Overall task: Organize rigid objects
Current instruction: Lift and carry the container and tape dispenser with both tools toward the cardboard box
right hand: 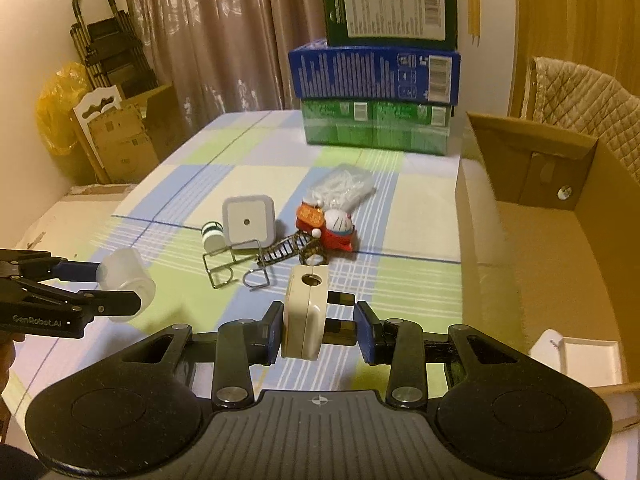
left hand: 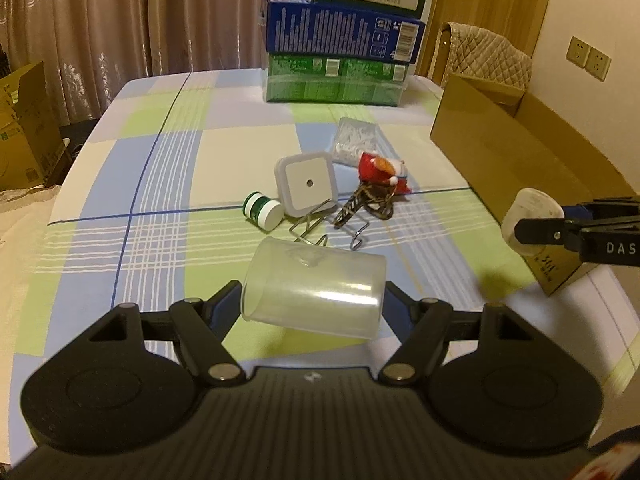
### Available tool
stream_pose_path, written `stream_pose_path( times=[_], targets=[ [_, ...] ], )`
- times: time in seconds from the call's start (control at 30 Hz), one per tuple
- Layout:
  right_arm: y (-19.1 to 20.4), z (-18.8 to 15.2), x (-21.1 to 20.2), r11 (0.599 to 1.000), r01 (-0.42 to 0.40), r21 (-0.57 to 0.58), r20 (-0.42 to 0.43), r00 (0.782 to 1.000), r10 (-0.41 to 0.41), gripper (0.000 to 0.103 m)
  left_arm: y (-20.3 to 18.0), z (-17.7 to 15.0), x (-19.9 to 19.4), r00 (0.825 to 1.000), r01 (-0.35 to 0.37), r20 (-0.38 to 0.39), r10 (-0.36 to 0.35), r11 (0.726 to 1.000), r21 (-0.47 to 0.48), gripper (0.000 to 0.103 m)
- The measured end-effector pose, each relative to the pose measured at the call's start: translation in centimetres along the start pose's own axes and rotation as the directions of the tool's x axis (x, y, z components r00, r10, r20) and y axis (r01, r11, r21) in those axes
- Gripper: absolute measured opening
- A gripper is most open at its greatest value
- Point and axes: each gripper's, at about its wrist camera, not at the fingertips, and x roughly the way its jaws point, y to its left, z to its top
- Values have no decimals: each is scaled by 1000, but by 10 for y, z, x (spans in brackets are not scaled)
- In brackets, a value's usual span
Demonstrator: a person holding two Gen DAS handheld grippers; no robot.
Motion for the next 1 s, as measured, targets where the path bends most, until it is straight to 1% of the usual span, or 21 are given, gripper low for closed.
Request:
stream_pose_path(
  times=[0.33,0.57,0.73,0.9,1.0],
  targets=[
    [1,8,-40,1000,16,-11,36,999,-16,34,-31,19,-29,1000,-1,13,0,1000,11,70],
    [-6,14,-67,999,34,-23,64,997,-33,34,-56,32,-41,999,15,29,-16,1000,25,70],
    [-17,16,-84,999,46,-19,79,996,-45,34,-79,41,-44,999,36,33,-38,998,46,70],
    [-33,19,-102,998,64,-9,93,994,-63,34,-107,53,-45,996,74,40,-77,995,70,70],
    [-48,22,-114,996,89,0,111,990,-88,34,-127,63,-42,993,104,44,-108,991,89,70]
  ],
)
